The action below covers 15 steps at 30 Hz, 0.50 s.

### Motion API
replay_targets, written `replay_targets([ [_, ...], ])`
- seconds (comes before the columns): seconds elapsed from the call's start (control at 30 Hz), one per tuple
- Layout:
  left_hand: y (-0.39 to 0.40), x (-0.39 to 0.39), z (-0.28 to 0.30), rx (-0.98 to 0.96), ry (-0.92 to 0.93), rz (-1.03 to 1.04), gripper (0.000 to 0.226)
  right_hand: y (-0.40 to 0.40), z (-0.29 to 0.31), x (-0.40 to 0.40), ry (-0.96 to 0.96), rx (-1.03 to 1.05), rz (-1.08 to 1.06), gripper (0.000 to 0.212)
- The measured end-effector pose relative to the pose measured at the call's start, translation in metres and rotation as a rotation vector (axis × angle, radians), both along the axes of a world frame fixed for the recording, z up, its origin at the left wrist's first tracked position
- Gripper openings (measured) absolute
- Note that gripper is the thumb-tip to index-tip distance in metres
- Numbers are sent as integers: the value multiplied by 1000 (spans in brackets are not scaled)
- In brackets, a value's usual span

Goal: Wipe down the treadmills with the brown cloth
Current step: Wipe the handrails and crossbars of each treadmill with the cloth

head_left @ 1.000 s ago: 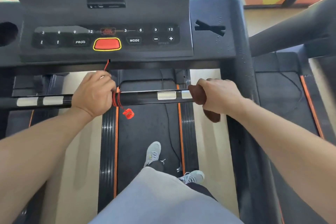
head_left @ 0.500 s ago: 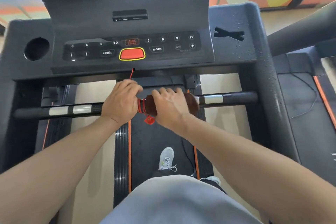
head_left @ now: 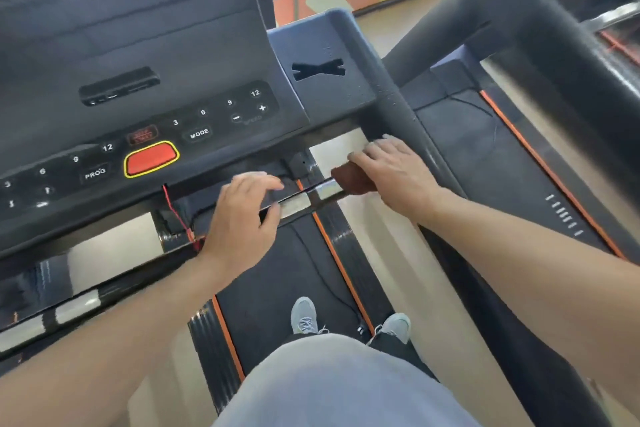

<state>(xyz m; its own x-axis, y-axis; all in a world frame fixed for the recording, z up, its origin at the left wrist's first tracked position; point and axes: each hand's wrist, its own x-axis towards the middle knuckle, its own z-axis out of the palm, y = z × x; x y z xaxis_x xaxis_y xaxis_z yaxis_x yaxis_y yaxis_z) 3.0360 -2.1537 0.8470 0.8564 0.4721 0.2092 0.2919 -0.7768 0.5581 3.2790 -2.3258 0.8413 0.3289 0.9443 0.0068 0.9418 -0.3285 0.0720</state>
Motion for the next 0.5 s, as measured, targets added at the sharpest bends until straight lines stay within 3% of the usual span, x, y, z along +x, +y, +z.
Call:
replay_targets([
  [0.1, -8, 57, 13, -141, 261, 38, 36, -12, -9, -17, 25, 92, -112, 72],
  [0.17, -12, 91, 24, -165, 503, 45, 53, -13, -17, -42, 143, 210, -240, 86],
  [0.23, -18, 118, 30, -329, 666, 64, 74, -20, -22, -70, 301, 389, -403, 94],
  [0.33, -27, 146, 25, -730, 658, 121, 82, -34, -31, -111, 585, 588, -659, 92],
  [0.43, -28, 155, 15, -763, 549, 141, 67, -47, -38, -136, 867, 673, -822, 81],
  [0.5, -27, 151, 9, -718, 379, 163, 50, -59, -41, -140, 928, 672, -900, 76],
])
